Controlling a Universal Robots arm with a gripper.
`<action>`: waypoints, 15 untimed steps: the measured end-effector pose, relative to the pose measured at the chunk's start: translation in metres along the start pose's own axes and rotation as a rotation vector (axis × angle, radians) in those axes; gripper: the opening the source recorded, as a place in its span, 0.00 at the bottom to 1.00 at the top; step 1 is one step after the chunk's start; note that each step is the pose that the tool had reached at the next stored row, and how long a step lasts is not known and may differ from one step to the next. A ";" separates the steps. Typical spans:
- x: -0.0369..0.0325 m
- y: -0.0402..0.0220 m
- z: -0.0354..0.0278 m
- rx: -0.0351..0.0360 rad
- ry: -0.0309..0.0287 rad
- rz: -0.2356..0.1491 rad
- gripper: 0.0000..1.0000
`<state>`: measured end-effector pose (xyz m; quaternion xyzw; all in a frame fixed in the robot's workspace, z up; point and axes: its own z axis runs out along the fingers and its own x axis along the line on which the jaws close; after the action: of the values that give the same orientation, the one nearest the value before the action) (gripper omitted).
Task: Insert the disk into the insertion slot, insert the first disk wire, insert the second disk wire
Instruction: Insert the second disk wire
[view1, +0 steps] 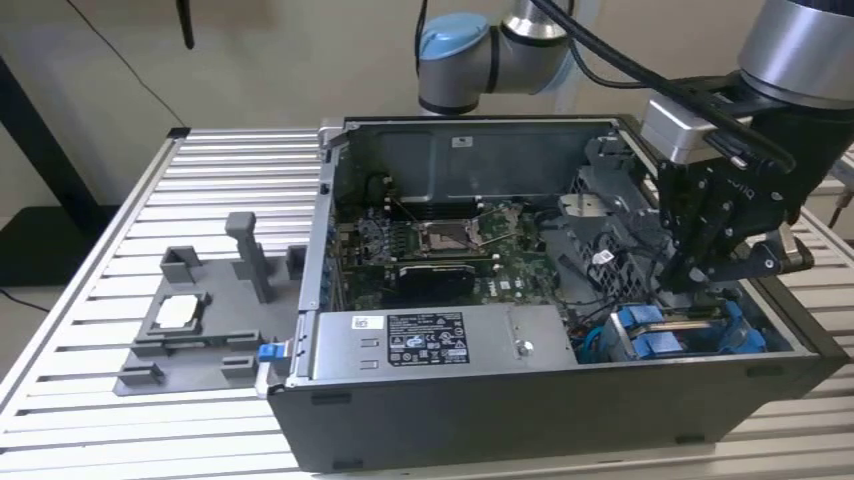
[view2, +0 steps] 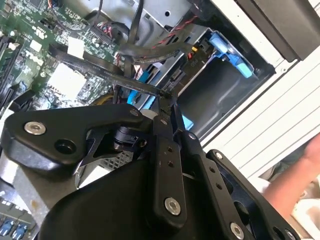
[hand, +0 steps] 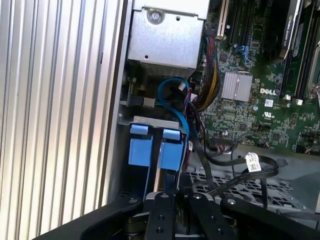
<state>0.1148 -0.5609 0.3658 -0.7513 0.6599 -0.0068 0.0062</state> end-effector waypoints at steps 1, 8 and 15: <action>0.0010 -0.0007 0.0008 -0.0004 -0.0048 0.000 0.16; 0.0060 -0.0037 0.0047 -0.0220 -0.0228 0.001 0.16; 0.0100 -0.0082 0.0103 -0.0418 -0.0334 0.001 0.16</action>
<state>0.1245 -0.5698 0.3558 -0.7508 0.6603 0.0195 0.0016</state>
